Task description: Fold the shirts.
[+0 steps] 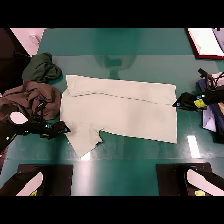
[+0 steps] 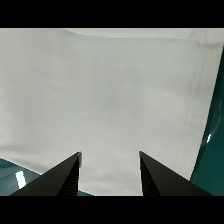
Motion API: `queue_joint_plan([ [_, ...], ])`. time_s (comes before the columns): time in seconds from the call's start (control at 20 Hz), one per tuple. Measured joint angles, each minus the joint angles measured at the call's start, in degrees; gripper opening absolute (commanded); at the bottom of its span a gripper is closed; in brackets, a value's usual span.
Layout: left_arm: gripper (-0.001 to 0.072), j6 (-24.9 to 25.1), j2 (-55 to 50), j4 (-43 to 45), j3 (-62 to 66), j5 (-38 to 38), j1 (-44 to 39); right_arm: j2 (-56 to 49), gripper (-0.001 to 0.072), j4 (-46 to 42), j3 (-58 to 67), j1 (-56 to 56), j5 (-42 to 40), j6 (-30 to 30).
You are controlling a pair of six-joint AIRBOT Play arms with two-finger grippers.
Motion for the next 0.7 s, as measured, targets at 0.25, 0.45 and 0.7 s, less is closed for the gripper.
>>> queue_joint_plan([
  [0.25,0.0029,-0.07,-0.09,-0.72,-1.49,3.43,-0.04,0.02,0.0428,-0.74,-0.5,-0.22,1.49,-0.02],
  [0.45,0.0028,1.16,-0.07,-1.44,-0.7,3.23,-0.07,0.04,0.0428,-1.75,-6.14,-4.81,4.52,-0.2],
  [0.7,0.0029,3.3,-0.09,-1.88,2.6,1.55,-0.09,0.04,0.0428,-2.03,-17.75,-13.29,4.09,-1.64],
])
